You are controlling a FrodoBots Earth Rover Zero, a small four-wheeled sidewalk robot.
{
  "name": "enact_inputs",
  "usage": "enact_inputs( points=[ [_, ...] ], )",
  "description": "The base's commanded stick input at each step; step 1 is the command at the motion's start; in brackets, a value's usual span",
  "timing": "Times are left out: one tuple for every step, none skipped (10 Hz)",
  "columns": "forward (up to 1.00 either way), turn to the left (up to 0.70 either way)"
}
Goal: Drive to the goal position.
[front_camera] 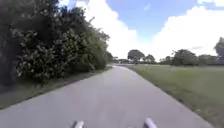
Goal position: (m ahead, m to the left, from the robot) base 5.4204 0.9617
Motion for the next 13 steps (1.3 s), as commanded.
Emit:
enact_inputs(
  points=[
    [0.70, 0.02],
    [0.70, 0.02],
    [0.70, 0.02],
    [0.70, 0.02],
    [0.70, 0.02],
    [0.70, 0.02],
    [0.70, 0.02],
    [0.70, 0.02],
    [0.70, 0.02],
    [0.70, 0.02],
    [0.70, 0.02],
    [0.70, 0.02],
    [0.70, 0.02]
  ],
)
